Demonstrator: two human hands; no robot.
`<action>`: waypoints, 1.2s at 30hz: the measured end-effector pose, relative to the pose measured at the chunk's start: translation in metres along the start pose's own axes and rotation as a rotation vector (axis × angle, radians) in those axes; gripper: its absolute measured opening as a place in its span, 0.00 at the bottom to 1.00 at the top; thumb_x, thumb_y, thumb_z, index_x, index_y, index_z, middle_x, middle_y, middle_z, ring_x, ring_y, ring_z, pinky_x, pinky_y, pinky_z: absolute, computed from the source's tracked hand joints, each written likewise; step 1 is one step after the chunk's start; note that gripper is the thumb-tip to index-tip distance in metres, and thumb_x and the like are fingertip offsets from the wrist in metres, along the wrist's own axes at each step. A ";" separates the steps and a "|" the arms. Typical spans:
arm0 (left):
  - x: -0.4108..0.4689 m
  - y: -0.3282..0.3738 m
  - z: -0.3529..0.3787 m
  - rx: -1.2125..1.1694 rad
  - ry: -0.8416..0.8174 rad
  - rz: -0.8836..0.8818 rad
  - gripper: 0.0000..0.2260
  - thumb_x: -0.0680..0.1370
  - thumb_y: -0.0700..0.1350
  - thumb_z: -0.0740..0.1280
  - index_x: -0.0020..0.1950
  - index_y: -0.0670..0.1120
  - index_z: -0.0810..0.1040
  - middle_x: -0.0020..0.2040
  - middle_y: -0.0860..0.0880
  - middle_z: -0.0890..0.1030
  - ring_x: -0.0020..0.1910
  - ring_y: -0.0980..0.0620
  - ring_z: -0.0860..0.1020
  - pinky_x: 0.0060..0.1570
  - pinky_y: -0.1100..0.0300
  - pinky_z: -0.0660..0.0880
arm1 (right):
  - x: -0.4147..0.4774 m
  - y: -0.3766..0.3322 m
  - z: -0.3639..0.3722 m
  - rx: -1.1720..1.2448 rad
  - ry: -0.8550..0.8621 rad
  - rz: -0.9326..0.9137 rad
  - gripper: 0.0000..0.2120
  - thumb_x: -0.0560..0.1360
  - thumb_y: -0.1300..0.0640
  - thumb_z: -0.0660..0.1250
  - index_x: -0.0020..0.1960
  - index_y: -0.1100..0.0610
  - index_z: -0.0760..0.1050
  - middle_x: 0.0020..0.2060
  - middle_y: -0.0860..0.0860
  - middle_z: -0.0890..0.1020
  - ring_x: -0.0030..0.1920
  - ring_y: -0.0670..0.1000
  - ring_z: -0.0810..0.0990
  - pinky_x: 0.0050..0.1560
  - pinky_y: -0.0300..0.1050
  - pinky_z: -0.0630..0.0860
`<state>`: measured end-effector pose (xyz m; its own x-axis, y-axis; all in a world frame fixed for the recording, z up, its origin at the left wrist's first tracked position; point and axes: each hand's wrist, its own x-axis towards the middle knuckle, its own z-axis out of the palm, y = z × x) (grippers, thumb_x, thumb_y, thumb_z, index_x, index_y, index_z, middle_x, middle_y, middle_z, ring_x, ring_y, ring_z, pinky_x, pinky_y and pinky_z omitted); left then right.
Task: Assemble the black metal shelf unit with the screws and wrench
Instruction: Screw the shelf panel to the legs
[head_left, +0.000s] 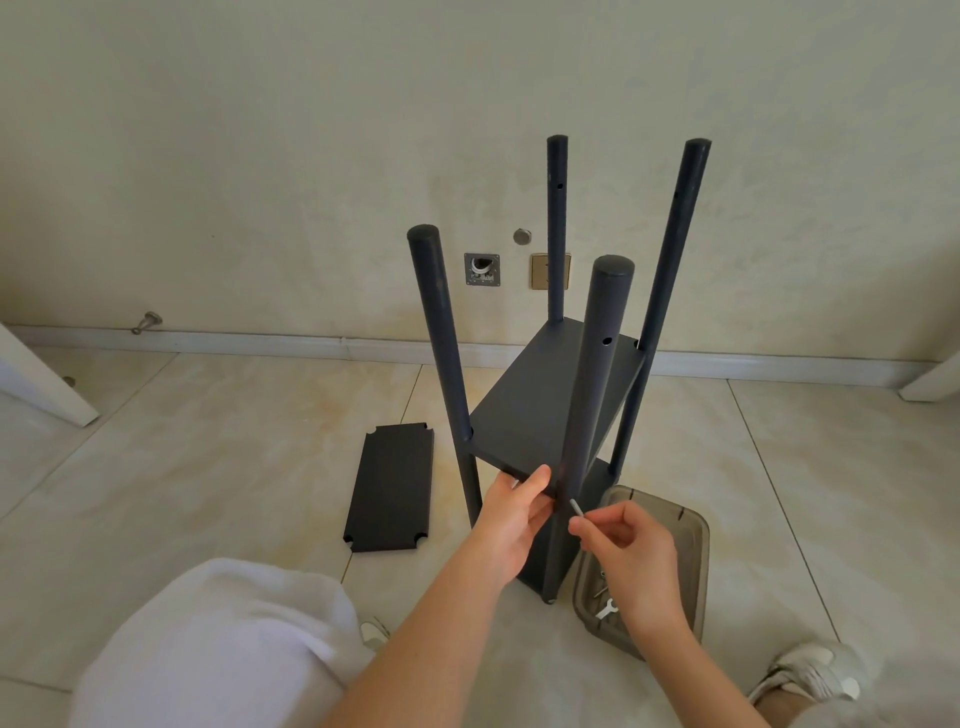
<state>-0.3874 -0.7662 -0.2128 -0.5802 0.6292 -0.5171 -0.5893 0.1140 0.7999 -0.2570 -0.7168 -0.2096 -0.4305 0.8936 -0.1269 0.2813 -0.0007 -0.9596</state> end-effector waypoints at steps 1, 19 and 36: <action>0.000 0.000 0.000 -0.003 0.000 -0.001 0.21 0.81 0.46 0.68 0.72 0.46 0.68 0.66 0.44 0.79 0.65 0.45 0.79 0.70 0.49 0.71 | 0.001 0.000 0.001 0.000 0.005 0.002 0.06 0.71 0.59 0.77 0.41 0.53 0.80 0.37 0.47 0.84 0.41 0.47 0.83 0.40 0.35 0.75; 0.001 -0.002 -0.002 -0.009 -0.018 0.004 0.17 0.81 0.46 0.68 0.70 0.49 0.71 0.65 0.45 0.81 0.63 0.44 0.80 0.68 0.48 0.74 | 0.008 0.000 0.011 -0.003 0.023 -0.022 0.07 0.71 0.60 0.76 0.41 0.52 0.79 0.36 0.47 0.83 0.40 0.48 0.83 0.40 0.36 0.75; 0.004 -0.003 -0.004 -0.029 -0.039 0.021 0.16 0.81 0.45 0.68 0.69 0.49 0.72 0.64 0.45 0.81 0.62 0.44 0.81 0.67 0.49 0.75 | 0.009 -0.004 0.012 -0.022 0.021 -0.034 0.06 0.71 0.60 0.76 0.41 0.53 0.79 0.37 0.48 0.83 0.41 0.48 0.83 0.43 0.38 0.76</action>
<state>-0.3902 -0.7676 -0.2187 -0.5706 0.6609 -0.4875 -0.5934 0.0786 0.8011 -0.2723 -0.7144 -0.2102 -0.4224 0.9020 -0.0892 0.2858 0.0392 -0.9575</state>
